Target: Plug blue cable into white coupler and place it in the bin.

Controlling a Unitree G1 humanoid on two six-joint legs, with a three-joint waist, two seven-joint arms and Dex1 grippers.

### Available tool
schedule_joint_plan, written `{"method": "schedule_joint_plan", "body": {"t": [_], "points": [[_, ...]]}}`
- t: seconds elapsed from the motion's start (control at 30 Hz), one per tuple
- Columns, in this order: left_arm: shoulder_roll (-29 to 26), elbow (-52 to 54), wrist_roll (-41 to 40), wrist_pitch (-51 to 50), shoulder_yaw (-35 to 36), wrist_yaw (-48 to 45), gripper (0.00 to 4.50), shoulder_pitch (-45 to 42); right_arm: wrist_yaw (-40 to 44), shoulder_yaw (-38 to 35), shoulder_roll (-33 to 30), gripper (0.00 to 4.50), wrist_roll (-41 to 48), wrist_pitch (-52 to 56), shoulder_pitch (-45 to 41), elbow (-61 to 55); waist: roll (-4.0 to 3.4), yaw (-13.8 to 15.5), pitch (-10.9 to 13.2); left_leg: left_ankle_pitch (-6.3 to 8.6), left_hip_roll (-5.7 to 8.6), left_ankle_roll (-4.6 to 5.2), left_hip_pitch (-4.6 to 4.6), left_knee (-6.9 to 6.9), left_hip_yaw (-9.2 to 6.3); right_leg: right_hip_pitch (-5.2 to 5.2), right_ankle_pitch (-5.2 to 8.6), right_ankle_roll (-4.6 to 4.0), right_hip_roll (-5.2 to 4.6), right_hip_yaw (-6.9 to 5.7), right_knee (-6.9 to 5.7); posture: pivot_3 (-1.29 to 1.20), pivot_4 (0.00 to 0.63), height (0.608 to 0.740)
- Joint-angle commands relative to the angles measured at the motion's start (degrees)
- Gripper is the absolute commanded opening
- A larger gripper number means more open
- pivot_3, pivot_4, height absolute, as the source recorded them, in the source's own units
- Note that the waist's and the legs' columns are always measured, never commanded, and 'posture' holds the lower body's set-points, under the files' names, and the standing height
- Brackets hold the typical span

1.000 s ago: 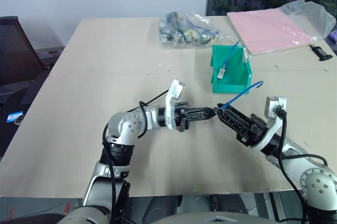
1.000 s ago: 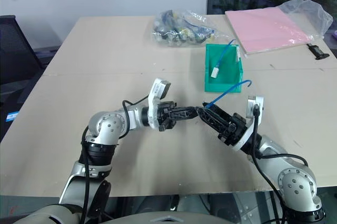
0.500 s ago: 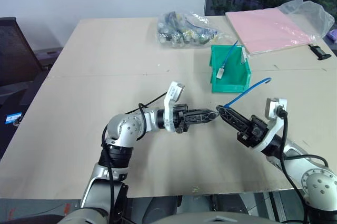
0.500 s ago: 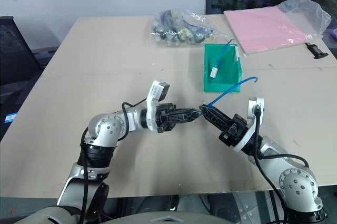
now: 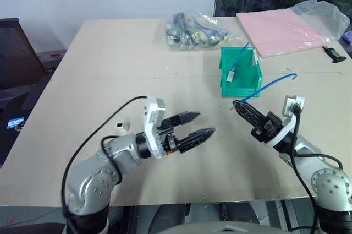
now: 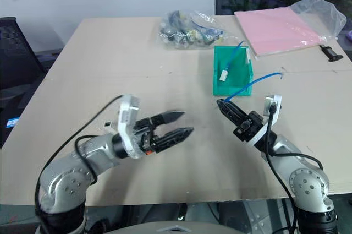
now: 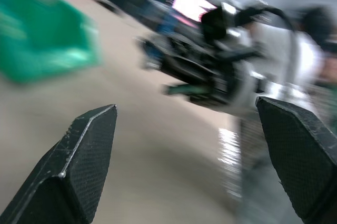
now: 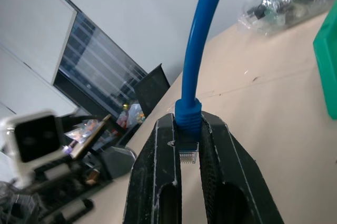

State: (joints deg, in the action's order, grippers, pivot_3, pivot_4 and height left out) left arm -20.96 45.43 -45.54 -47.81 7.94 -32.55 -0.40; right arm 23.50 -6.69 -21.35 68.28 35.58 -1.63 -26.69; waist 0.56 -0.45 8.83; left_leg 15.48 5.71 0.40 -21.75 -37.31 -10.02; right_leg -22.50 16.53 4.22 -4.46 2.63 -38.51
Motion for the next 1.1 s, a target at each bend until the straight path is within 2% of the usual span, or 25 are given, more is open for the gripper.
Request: {"method": "schedule_joint_plan", "body": {"t": [0.03,0.17,0.23,0.33,0.47,0.53,0.73,0.87,1.03,1.1], "points": [[-1.36,9.26,10.65,8.89,0.48,4.97,4.42,6.76,3.12,0.68,-0.07,0.0,-2.84,-1.27,-2.33,0.84,0.0,0.08,-0.02,0.0,0.0,0.0,0.0,0.0,0.01,0.0,0.0,0.0,0.0,0.01,0.0,0.0,0.15,0.74],[-0.16,11.48,30.12,21.96,1.52,14.2,4.42,21.38,5.95,1.87,0.05,0.0,-6.01,-1.72,-4.78,2.08,0.0,-0.31,-0.03,0.01,-0.02,0.01,0.06,0.14,0.3,-0.08,0.0,0.0,0.08,0.38,0.08,0.0,0.15,0.74],[2.89,10.07,34.99,27.9,3.39,17.3,4.42,28.55,6.71,2.24,0.26,0.0,-7.14,-1.7,-5.69,2.46,0.02,-0.06,-0.03,0.01,-0.06,0.01,0.0,0.17,0.26,-0.13,0.0,0.0,0.11,0.33,0.15,0.0,0.15,0.74],[8.55,3.3,35.47,31.69,5.53,19.77,4.42,35.69,8.15,3.27,-0.01,0.0,-9.7,-1.92,-6.41,2.7,0.02,0.76,-0.03,0.1,-0.06,0.15,-0.06,0.17,0.23,-0.09,0.0,0.0,0.04,0.23,0.26,0.0,0.15,0.74],[8.81,-5.1,33.93,32.76,4.98,17.4,4.42,32.72,8.97,3.65,0.54,0.0,-11.16,-1.9,-6.5,2.7,0.03,1.84,-0.02,0.2,-0.04,0.33,-0.1,0.13,0.06,-0.05,0.0,0.0,0.01,-0.03,0.36,0.0,0.15,0.74],[7.99,-9.76,33.19,33.07,5.66,16.74,4.42,28.02,9.17,3.87,0.68,0.0,-12.32,-2.14,-6.59,2.47,0.05,1.89,-0.03,0.2,-0.04,0.33,-0.15,0.06,-0.02,-0.03,-0.01,-0.03,0.02,-0.1,0.37,0.0,0.15,0.74],[4.96,-21.54,32.32,34.3,6.82,13.95,4.42,18.5,11.4,4.07,0.47,0.0,-14.85,-3.35,-5.34,0.3,0.07,0.59,-0.12,0.05,-0.05,0.07,-0.1,0.06,0.1,-0.05,-0.09,-0.01,0.1,0.08,0.34,0.0,0.15,0.74],[3.36,-26.24,32.16,35.34,6.91,12.47,4.42,15.87,14.07,4.14,-0.03,0.0,-16.2,-5.08,-4.0,-0.64,0.09,0.23,-0.13,0.05,-0.06,0.07,-0.15,0.15,0.05,-0.12,-0.09,0.0,0.08,0.04,0.41,0.0,0.15,0.74],[2.87,-27.0,32.31,35.36,5.85,11.73,4.42,15.11,14.56,3.8,0.01,0.0,-17.9,-6.59,-3.77,-0.18,0.08,0.03,-0.14,0.06,-0.06,0.08,-0.1,0.15,0.08,-0.09,-0.12,0.02,0.06,0.07,0.37,0.0,0.15,0.74],[2.77,-27.0,32.65,35.59,5.88,12.01,3.92,14.72,14.61,3.71,0.08,0.0,-18.06,-6.73,-3.46,-0.29,0.08,0.03,-0.14,0.06,-0.06,0.09,-0.1,0.14,0.08,-0.09,-0.19,0.02,0.06,0.06,0.37,0.0,0.15,0.74]]}}
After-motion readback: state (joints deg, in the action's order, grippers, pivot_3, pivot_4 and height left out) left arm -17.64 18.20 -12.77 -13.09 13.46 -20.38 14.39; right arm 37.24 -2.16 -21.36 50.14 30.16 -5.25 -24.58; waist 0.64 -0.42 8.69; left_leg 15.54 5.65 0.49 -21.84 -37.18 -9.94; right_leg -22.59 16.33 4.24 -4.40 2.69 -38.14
